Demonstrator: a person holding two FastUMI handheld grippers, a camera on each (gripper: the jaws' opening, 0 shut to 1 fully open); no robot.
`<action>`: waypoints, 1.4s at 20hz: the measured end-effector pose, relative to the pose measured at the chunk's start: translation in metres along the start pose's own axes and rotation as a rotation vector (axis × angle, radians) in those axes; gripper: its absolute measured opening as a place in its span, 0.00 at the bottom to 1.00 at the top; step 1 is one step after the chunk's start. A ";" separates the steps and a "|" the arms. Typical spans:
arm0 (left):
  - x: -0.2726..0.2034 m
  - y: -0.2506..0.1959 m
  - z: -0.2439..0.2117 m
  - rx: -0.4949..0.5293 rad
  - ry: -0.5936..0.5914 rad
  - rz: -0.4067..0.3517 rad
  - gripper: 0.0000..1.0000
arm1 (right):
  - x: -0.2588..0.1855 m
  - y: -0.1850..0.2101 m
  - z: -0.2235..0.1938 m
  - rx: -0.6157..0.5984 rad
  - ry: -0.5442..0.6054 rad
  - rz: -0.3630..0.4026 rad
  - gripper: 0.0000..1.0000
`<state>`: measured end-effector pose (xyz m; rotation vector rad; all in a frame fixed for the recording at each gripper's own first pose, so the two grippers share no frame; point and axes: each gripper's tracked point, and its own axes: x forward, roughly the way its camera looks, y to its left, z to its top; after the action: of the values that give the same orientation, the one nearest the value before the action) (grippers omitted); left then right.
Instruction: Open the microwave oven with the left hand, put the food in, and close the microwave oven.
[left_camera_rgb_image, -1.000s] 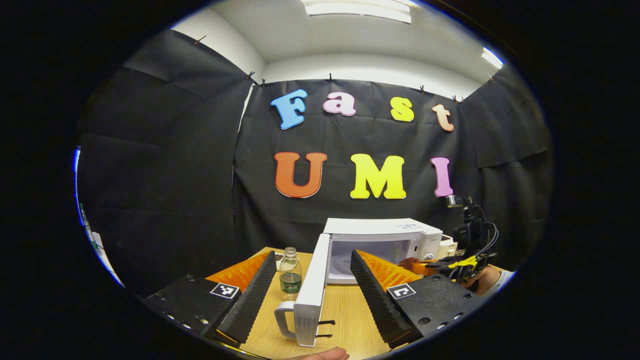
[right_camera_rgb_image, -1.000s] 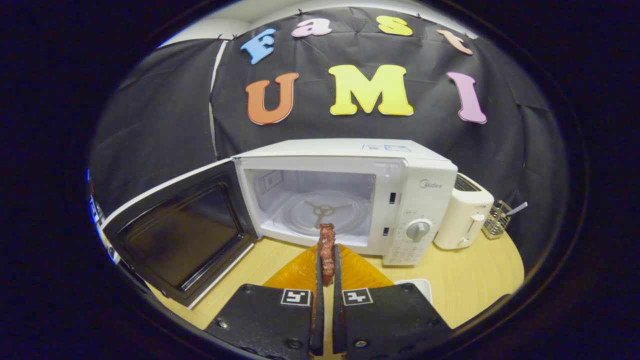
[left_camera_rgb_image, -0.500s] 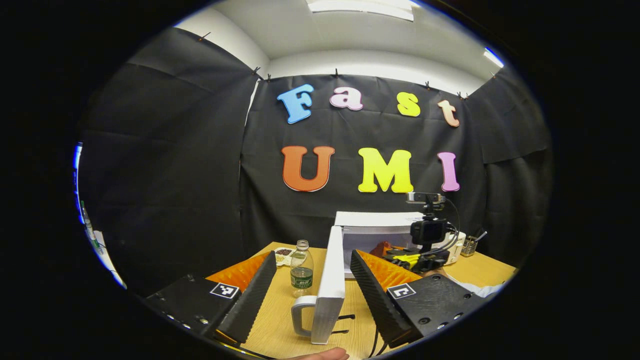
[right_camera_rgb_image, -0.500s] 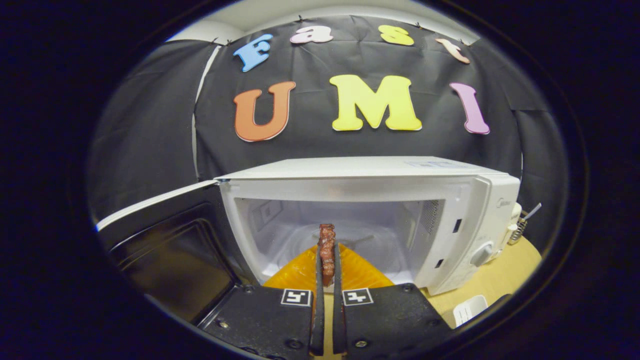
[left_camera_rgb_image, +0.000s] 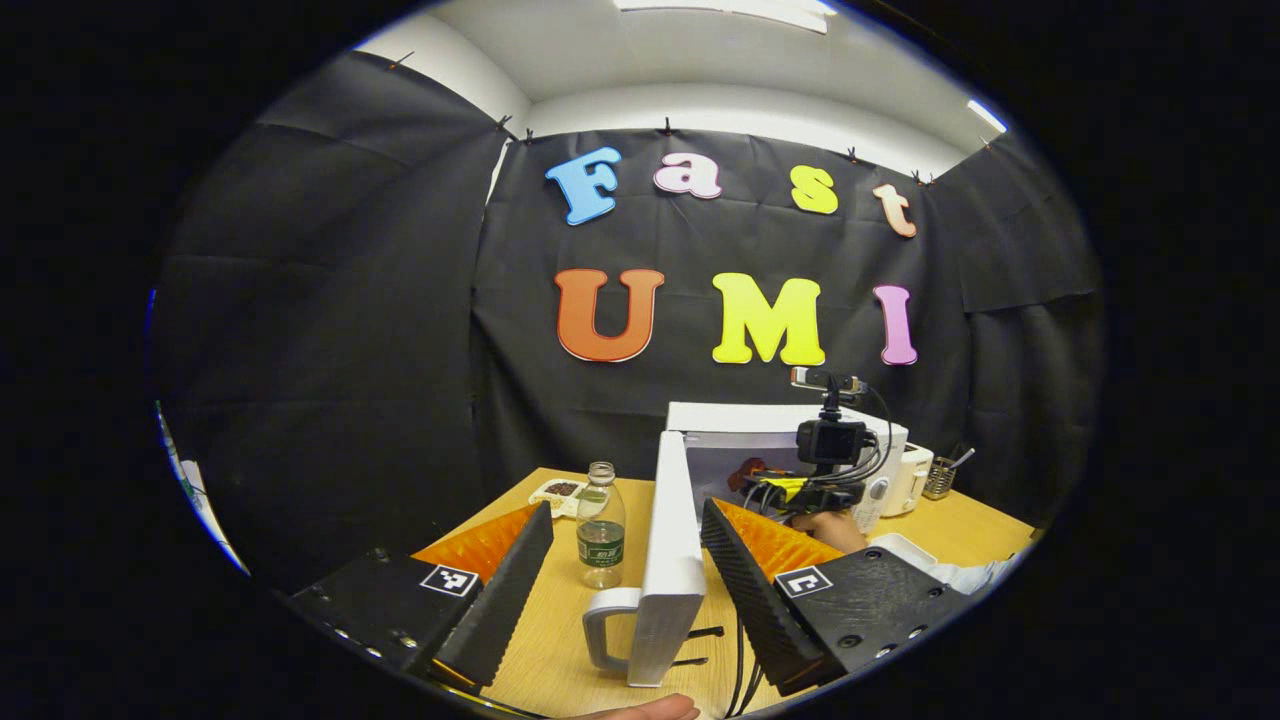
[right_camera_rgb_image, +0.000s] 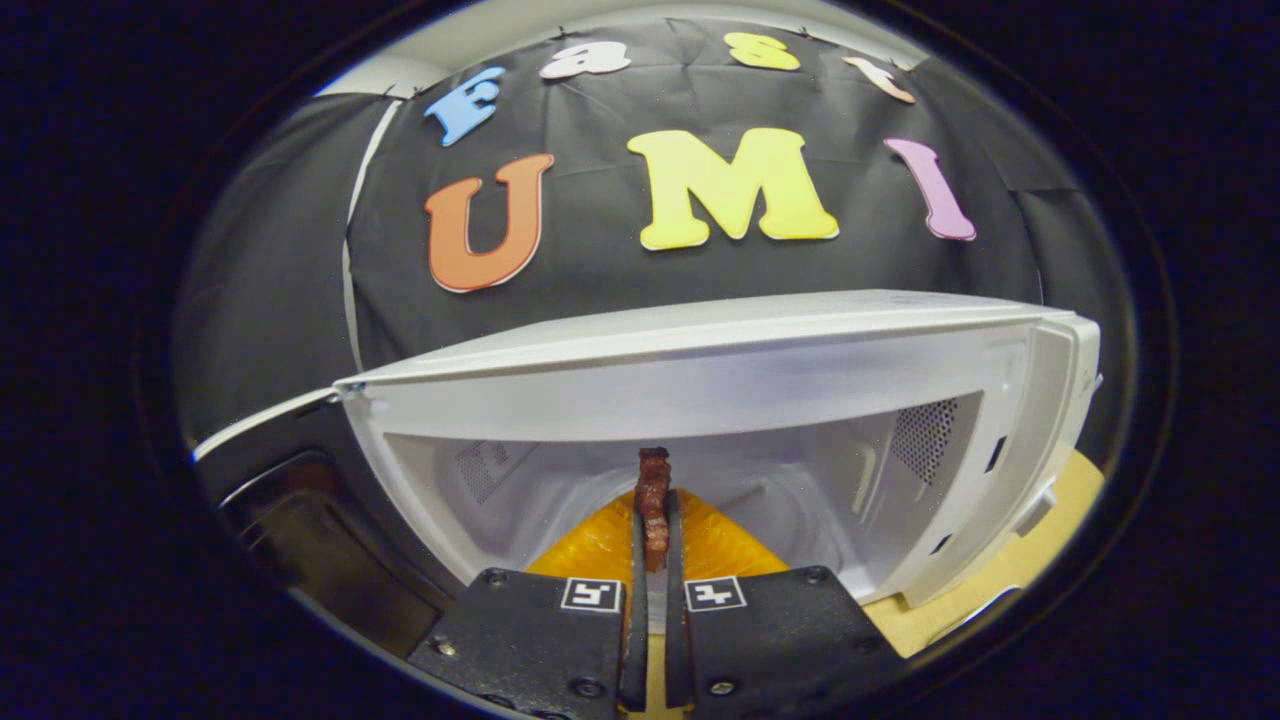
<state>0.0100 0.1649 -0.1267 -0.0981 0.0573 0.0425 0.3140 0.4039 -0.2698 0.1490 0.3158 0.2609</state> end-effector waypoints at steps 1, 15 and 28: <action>0.000 0.000 0.000 -0.001 -0.003 -0.004 0.92 | 0.010 0.000 -0.001 0.044 -0.002 0.012 0.11; -0.010 0.022 -0.010 0.039 0.000 0.039 0.92 | -0.034 -0.034 -0.003 0.034 -0.071 -0.065 0.99; -0.049 0.054 -0.025 0.064 -0.017 0.113 0.59 | -0.258 -0.048 0.040 -0.182 -0.176 0.035 0.99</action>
<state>-0.0423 0.2146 -0.1537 -0.0304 0.0475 0.1547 0.1014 0.2831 -0.1677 -0.0025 0.1136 0.3073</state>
